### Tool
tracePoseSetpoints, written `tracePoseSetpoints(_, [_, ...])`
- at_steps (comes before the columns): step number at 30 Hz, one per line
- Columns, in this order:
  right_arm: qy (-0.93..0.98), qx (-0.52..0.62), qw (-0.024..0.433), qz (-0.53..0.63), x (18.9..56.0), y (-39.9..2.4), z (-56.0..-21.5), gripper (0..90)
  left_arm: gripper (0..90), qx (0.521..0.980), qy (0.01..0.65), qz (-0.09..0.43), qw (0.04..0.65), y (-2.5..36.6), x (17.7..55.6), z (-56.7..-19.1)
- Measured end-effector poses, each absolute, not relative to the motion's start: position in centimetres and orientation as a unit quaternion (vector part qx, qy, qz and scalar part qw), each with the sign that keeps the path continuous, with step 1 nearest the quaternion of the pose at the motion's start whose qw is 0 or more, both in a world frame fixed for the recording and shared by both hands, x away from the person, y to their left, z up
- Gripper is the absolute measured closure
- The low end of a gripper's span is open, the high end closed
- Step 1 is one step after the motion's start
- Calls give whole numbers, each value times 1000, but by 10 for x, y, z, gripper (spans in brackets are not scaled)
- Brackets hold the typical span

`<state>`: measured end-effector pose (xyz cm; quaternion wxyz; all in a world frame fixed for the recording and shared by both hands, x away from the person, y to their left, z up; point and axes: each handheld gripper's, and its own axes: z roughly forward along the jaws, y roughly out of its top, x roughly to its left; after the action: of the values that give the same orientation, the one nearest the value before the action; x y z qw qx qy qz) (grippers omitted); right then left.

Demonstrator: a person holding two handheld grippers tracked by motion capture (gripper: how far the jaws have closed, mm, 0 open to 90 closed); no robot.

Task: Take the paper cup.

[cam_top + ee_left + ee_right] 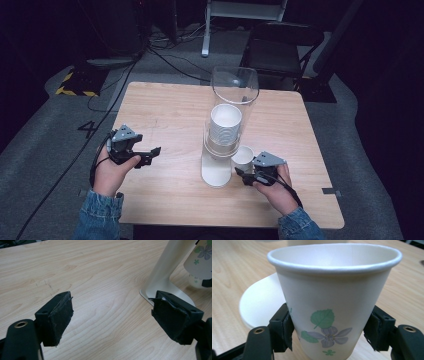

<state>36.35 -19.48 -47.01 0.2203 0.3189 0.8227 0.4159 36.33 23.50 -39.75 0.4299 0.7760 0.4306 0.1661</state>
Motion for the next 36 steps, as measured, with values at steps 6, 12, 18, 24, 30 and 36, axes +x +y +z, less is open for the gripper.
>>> tracePoseSetpoints(6, [796, 351, 240, 429, 369, -219, -457, 332, 169, 778, 431, 167, 425, 233, 366, -399])
tracePoseSetpoints(12, [766, 395, 242, 446, 376, -239, -445, 331, 169, 778, 434, 168, 422, 234, 364, -400])
tracePoseSetpoints(18, [732, 435, 259, 456, 383, -256, -438, 329, 169, 774, 442, 169, 420, 238, 362, -402])
tracePoseSetpoints(24, [709, 455, 282, 459, 393, -266, -434, 327, 169, 772, 450, 170, 417, 245, 358, -405])
tracePoseSetpoints(30, [691, 487, 300, 443, 405, -277, -436, 327, 169, 768, 461, 175, 408, 252, 352, -407])
tracePoseSetpoints(36, [680, 499, 308, 440, 422, -282, -444, 324, 170, 763, 474, 180, 399, 265, 344, -410])
